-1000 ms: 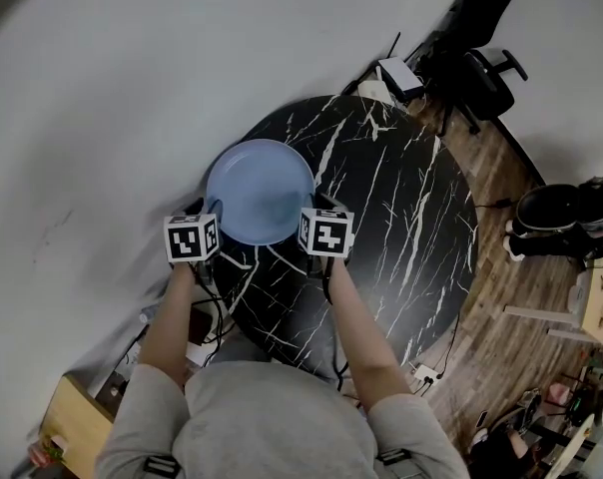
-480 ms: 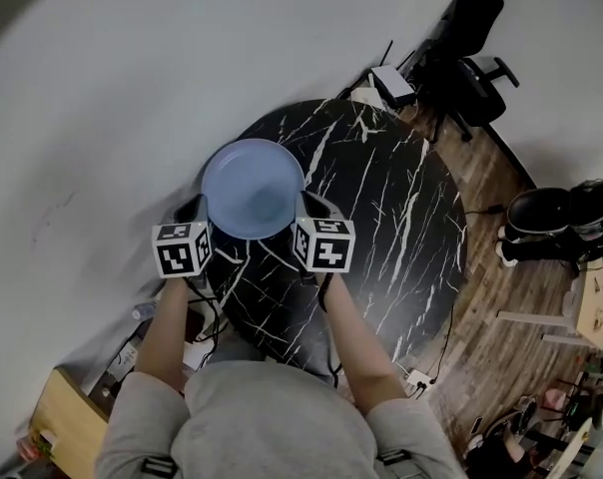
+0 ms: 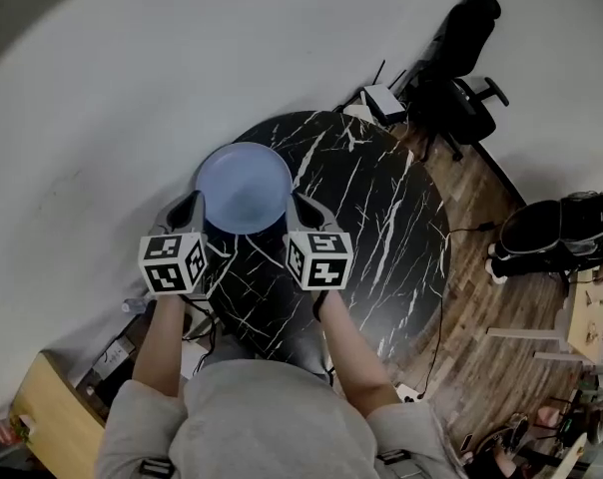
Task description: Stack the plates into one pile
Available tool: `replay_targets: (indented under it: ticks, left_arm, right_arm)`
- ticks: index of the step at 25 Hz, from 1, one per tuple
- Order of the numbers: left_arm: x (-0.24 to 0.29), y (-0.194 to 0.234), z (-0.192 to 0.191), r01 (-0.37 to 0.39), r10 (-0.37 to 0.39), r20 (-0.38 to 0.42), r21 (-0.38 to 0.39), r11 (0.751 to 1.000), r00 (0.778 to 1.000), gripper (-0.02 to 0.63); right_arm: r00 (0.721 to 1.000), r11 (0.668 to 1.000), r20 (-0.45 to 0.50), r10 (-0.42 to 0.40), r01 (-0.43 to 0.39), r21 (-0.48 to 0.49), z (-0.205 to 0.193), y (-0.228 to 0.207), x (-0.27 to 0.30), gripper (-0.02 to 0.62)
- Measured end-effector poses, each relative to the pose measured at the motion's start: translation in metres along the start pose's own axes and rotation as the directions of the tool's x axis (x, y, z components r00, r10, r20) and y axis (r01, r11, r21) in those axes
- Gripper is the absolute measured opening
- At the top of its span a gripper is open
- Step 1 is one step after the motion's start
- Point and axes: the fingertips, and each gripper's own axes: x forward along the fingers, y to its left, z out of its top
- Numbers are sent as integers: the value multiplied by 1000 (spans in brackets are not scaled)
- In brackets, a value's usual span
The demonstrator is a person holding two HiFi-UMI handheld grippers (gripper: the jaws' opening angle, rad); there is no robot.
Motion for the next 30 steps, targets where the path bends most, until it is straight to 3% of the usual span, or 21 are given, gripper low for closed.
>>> replay_targets:
  ticks: [10, 21, 30]
  left_arm:
    - [-63, -27, 38, -35, 35, 165, -2, 999, 986, 59]
    - [-122, -58, 76, -63, 56, 328, 11, 998, 943, 60]
    - [-159, -86, 97, -85, 50, 426, 65, 994, 903, 60]
  right_arm:
    - [990, 995, 122, 71, -62, -76, 34, 15, -57, 3]
    - [963, 981, 252, 97, -50, -186, 68, 20, -118, 3]
    - [934, 977, 342, 99, -27, -210, 89, 11, -164, 3]
